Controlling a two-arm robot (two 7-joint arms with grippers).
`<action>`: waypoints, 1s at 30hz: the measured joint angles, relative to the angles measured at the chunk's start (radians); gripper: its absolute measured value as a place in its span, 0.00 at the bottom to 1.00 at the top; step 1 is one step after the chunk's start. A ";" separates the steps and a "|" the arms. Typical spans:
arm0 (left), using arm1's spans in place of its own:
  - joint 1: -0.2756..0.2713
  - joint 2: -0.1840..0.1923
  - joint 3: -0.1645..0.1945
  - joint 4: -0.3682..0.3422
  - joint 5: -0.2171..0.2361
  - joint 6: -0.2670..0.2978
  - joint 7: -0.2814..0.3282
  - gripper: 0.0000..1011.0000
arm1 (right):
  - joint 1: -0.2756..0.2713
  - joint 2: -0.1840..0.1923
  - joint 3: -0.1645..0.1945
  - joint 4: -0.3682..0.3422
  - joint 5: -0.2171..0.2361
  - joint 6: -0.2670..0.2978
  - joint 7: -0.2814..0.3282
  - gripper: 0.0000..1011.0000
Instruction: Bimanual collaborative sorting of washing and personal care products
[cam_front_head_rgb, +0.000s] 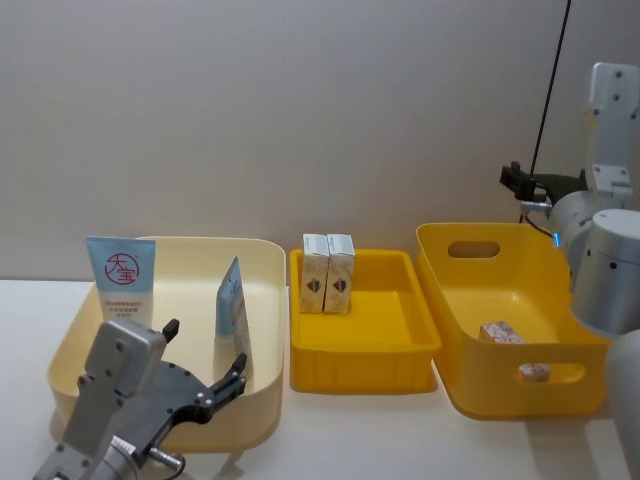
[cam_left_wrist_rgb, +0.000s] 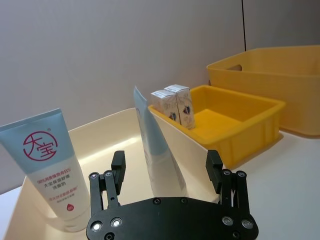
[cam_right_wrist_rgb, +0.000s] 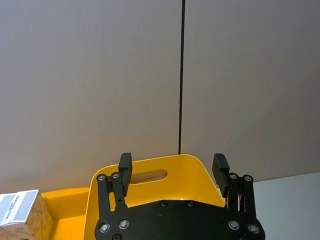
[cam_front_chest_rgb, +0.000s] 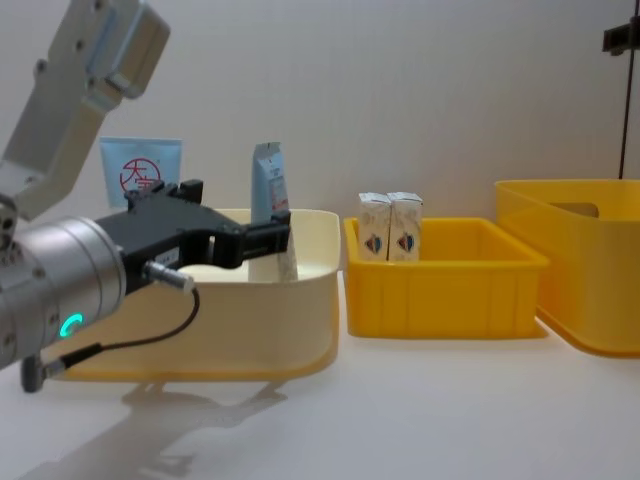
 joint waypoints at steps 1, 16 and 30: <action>-0.005 -0.003 -0.003 0.002 -0.008 0.000 -0.007 0.99 | 0.000 0.000 0.000 0.000 0.000 0.000 0.000 0.99; -0.096 -0.052 -0.026 0.047 -0.122 0.033 -0.126 0.99 | 0.001 0.001 0.002 0.002 0.000 0.003 0.000 0.99; -0.162 -0.084 -0.028 0.123 -0.160 0.083 -0.187 0.99 | 0.001 0.001 0.002 0.003 0.000 0.003 0.000 0.99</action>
